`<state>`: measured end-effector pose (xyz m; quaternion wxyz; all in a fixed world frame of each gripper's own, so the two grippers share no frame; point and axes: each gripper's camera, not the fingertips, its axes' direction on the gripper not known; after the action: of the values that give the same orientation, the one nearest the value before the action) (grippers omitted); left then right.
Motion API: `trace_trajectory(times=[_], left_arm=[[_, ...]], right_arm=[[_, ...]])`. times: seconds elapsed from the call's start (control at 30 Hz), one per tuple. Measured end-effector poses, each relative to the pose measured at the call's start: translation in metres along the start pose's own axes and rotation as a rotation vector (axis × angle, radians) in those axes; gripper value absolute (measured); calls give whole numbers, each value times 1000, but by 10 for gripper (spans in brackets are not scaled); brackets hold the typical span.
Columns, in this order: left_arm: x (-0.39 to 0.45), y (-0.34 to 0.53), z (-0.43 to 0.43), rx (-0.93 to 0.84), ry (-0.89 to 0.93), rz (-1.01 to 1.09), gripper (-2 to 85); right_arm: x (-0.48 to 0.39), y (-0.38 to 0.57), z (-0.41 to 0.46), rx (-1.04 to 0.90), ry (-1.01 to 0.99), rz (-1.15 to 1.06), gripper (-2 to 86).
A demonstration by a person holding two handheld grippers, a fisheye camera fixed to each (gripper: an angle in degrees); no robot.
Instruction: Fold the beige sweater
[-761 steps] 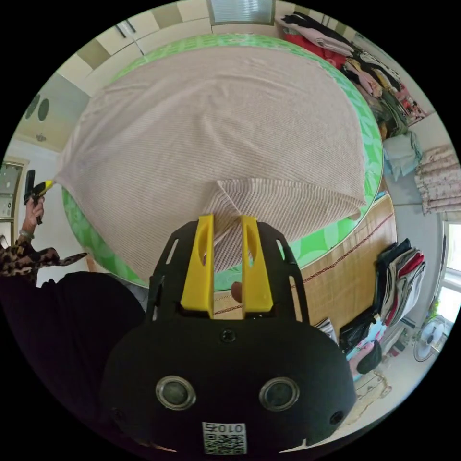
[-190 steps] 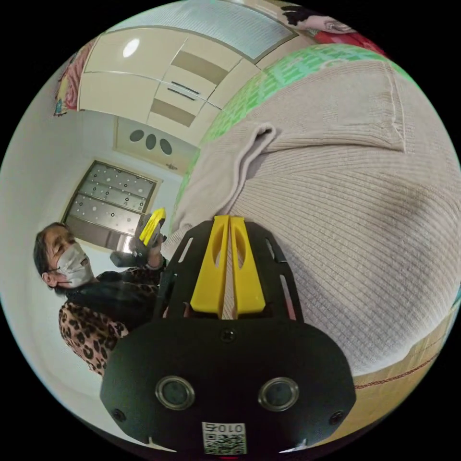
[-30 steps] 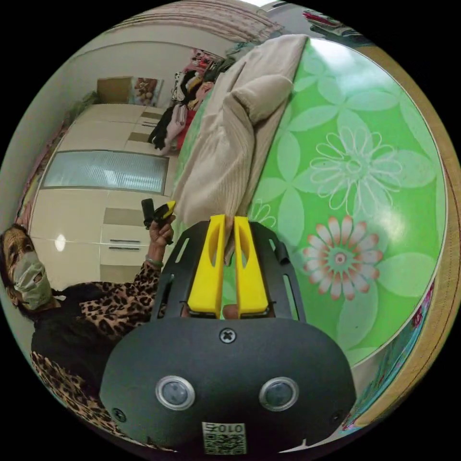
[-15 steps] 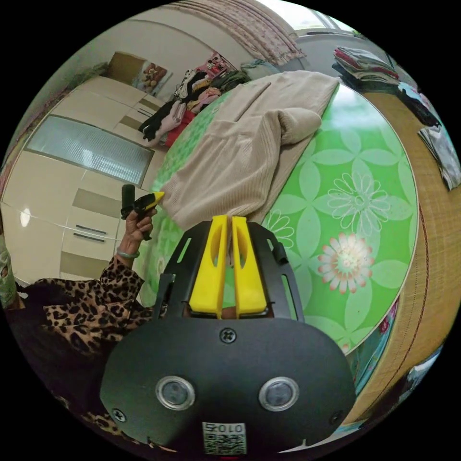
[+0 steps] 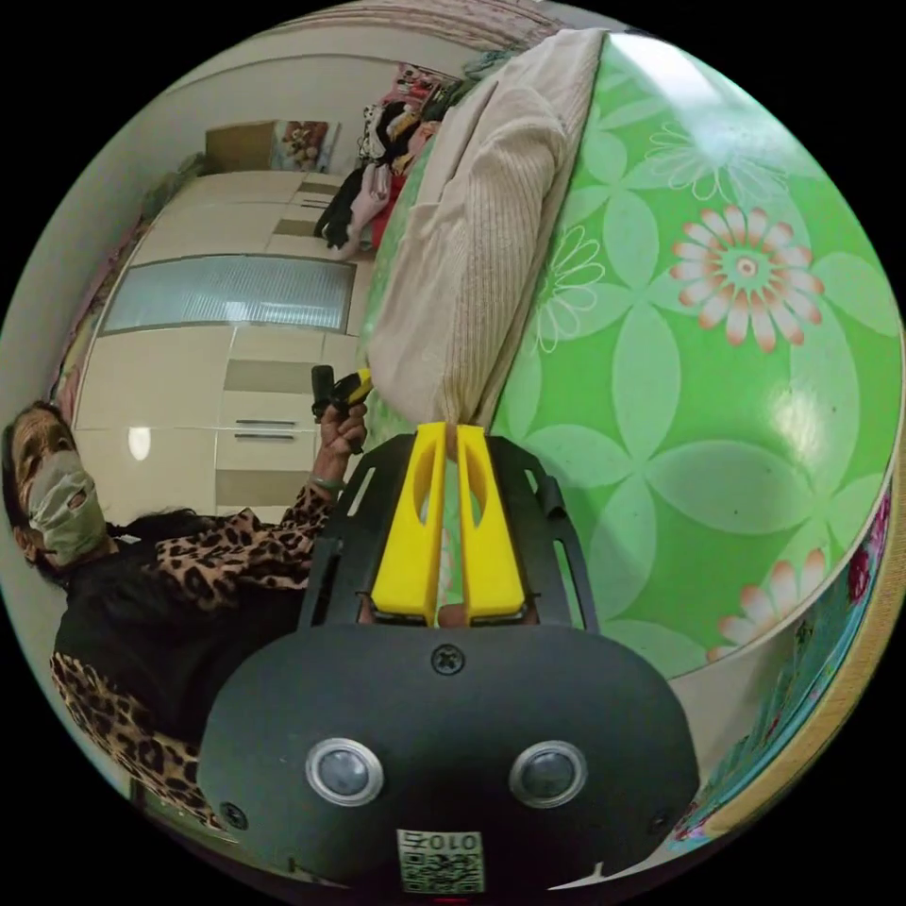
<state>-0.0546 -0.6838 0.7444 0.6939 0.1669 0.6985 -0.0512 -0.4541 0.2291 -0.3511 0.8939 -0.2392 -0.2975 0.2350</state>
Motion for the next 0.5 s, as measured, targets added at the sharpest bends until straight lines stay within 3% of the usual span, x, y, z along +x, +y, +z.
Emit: trace_trajectory(times=[0.07,0.13,0.2,0.33,0.4,0.5], left_arm=[[7,-6,-3,-50,34,67,7],[14,-3,-10,-113,141,165,7],[12,2,-21,-166,187,185,5],[2,6,-58,10,121,93,-1],[1,0,-65,125,68,16,-1],[14,-22,-49,117,2,0,-2]], right_arm=[[-3,-7,-4,-62,12,-30,52],[-12,-9,-36,55,173,-28,50],[-14,-16,-63,152,180,-45,50],[-5,-58,-91,352,235,22,101],[5,-85,-86,337,257,63,116],[14,-124,-67,270,247,72,115]])
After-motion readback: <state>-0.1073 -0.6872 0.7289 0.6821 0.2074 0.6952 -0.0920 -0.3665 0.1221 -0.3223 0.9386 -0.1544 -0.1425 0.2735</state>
